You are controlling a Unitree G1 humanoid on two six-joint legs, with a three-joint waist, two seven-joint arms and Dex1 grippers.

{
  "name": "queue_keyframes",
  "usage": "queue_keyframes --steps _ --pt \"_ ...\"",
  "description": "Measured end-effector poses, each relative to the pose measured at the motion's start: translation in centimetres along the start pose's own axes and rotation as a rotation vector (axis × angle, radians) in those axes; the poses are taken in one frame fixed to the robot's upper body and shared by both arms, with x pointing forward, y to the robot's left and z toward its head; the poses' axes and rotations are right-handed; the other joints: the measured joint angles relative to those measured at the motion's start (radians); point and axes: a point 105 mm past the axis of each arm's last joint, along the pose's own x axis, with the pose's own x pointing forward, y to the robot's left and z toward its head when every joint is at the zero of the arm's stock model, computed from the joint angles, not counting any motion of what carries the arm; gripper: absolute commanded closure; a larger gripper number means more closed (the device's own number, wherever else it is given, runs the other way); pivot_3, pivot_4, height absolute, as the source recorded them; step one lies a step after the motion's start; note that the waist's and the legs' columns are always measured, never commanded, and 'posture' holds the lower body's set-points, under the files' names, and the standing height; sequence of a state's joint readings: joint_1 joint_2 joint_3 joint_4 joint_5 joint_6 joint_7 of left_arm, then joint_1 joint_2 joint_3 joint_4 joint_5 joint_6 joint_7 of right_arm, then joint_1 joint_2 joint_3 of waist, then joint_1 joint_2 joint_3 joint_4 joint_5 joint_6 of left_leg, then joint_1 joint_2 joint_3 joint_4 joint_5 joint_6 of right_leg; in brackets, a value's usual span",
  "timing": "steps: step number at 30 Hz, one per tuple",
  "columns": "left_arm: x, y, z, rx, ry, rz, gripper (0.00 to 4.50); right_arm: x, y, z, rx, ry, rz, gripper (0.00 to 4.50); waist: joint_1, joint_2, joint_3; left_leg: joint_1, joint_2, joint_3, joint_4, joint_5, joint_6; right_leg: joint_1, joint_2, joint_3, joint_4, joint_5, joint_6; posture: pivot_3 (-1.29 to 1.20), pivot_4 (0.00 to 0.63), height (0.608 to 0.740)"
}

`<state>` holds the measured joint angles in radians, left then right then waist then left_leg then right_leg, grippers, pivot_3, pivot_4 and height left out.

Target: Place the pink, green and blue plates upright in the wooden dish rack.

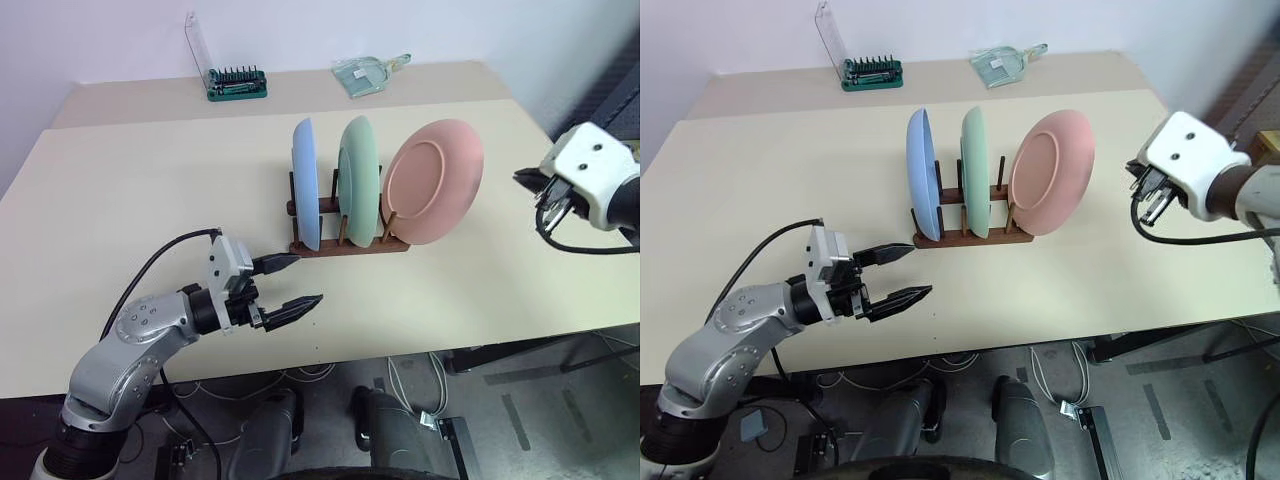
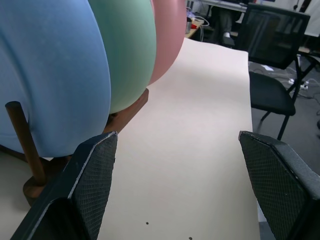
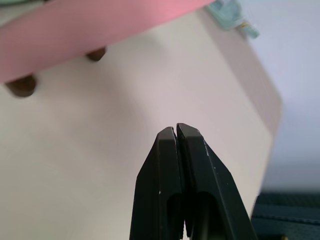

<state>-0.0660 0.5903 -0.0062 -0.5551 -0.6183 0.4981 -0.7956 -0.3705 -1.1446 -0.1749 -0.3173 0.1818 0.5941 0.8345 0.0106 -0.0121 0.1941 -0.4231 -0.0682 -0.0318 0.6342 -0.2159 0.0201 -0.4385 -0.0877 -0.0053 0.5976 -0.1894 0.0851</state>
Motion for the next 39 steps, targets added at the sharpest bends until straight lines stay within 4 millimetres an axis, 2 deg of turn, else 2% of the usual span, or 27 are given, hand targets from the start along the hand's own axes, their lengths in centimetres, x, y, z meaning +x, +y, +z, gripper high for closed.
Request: queue_keyframes --steps 3,8,11,14,19,24,27,30,35,39 --pt "-0.2 -0.1 -0.5 -0.012 0.007 0.006 0.49 1.3 2.0 2.0 0.018 -0.101 0.071 4.47 -0.003 0.000 0.000 0.000 0.001 0.000 0.000 0.000 0.000 0.000 0.000 0.000 0.000 0.000 0.000 0.00 0.150 0.740" --pt "-0.2 0.0 -0.7 -0.009 0.012 0.019 0.49 1.5 2.7 4.6 0.005 -0.194 0.110 4.47 0.006 0.000 0.000 -0.001 0.000 0.000 0.002 -0.001 0.001 0.001 0.000 0.000 0.000 0.000 0.000 0.00 0.150 0.740" --pt "-0.2 0.0 -0.7 -0.013 0.010 0.029 0.49 1.4 3.0 5.5 0.008 -0.230 0.136 4.47 0.003 0.000 0.000 -0.001 0.000 0.000 0.003 -0.002 0.002 0.001 0.000 0.000 -0.001 0.000 0.001 0.00 0.150 0.740" --pt "-0.2 0.0 -0.8 -0.019 0.008 0.035 0.49 1.4 2.9 5.3 0.008 -0.219 0.132 4.47 0.003 0.000 0.000 -0.001 0.000 0.000 0.004 -0.002 0.002 0.001 0.000 0.000 0.000 0.001 0.001 0.00 0.150 0.740" --pt "-0.4 0.2 -0.9 -0.019 0.004 0.063 0.49 1.9 2.3 2.9 0.029 -0.132 0.104 4.47 0.003 0.000 0.000 -0.001 0.000 0.000 0.004 -0.002 0.002 0.001 0.000 0.000 0.000 0.001 0.001 0.00 0.150 0.740" --pt "-1.5 2.0 -0.8 0.008 0.005 0.173 0.49 2.5 1.7 -1.0 0.128 -0.065 0.075 4.47 0.003 0.000 0.000 0.000 0.001 0.000 0.004 -0.002 0.002 0.002 0.000 0.000 0.000 0.001 0.001 0.00 0.150 0.740" --pt "-5.1 5.2 -1.8 0.024 0.063 0.372 0.49 2.9 0.6 -4.4 0.290 -0.071 -0.015 4.47 -0.001 -0.001 -0.001 0.002 0.001 0.000 0.004 -0.002 0.002 0.003 0.001 0.000 0.000 0.001 0.001 0.00 0.150 0.740" --pt "-9.4 7.5 -2.8 0.034 0.121 0.546 0.49 3.4 0.8 -7.5 0.405 -0.060 -0.058 4.47 -0.001 0.000 -0.001 0.002 0.001 0.001 0.003 -0.002 0.002 0.003 0.001 0.000 0.000 0.001 0.000 0.00 0.150 0.740" --pt "-11.7 8.3 -2.9 0.070 0.142 0.632 0.49 4.2 1.5 -8.6 0.438 -0.096 -0.059 4.47 0.001 0.000 -0.001 0.003 0.001 0.001 0.004 -0.002 0.002 0.004 0.000 0.000 0.000 0.001 0.001 0.00 0.150 0.740" --pt "-13.0 7.9 -3.7 0.055 0.172 0.673 0.49 5.3 3.1 -8.9 0.467 -0.111 -0.025 4.47 0.000 0.000 -0.001 0.003 0.001 0.001 0.004 -0.002 0.002 0.004 0.000 0.000 0.000 0.001 0.000 0.00 0.150 0.740"
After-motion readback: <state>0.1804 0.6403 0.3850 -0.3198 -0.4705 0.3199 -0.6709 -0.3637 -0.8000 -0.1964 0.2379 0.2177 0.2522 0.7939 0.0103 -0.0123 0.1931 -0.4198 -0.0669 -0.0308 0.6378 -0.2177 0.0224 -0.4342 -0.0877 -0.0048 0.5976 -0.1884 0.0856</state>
